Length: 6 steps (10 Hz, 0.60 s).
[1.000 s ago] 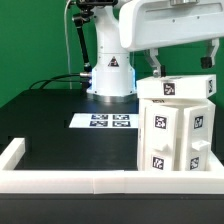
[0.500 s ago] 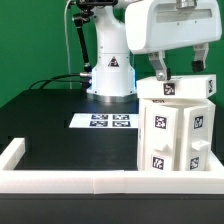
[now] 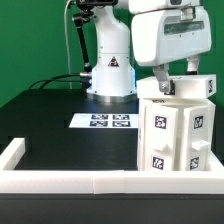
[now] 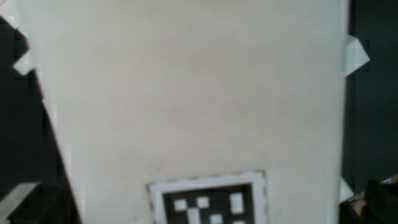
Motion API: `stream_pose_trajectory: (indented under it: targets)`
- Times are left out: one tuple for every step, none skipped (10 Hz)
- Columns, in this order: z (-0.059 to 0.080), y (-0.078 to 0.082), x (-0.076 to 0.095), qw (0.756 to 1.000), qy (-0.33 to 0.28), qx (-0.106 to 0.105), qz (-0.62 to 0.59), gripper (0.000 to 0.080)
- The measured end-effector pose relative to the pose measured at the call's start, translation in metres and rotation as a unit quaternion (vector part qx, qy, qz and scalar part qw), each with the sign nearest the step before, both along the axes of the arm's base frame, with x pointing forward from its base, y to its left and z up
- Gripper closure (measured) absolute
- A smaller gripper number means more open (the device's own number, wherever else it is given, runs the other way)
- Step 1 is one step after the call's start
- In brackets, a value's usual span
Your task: Assemble cabinet
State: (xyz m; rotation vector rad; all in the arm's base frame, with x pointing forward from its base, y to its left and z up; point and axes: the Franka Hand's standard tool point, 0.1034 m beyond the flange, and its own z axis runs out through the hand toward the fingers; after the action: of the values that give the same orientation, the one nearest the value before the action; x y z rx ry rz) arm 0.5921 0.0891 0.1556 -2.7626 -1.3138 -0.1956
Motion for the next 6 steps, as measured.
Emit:
stream_pose_trajectory:
  targets:
    - [-0.0002, -0.0009, 0.0, 1.0, 0.0, 0.0, -0.001, 0.0028]
    - [-0.0003, -0.0012, 0.0, 1.0, 0.001, 0.0, -0.006, 0.0028]
    - [-0.0004, -0.0018, 0.0, 1.0, 0.003, 0.001, -0.019, 0.0203]
    - [-0.0007, -0.0032, -0.0001, 1.0, 0.003, 0.001, -0.02, 0.0247]
    - [-0.0008, -0.0036, -0.0002, 1.0, 0.004, 0.002, -0.027, 0.0247]
    - [-0.0011, -0.0035, -0.0004, 0.997, 0.009, 0.006, -0.072, 0.0247]
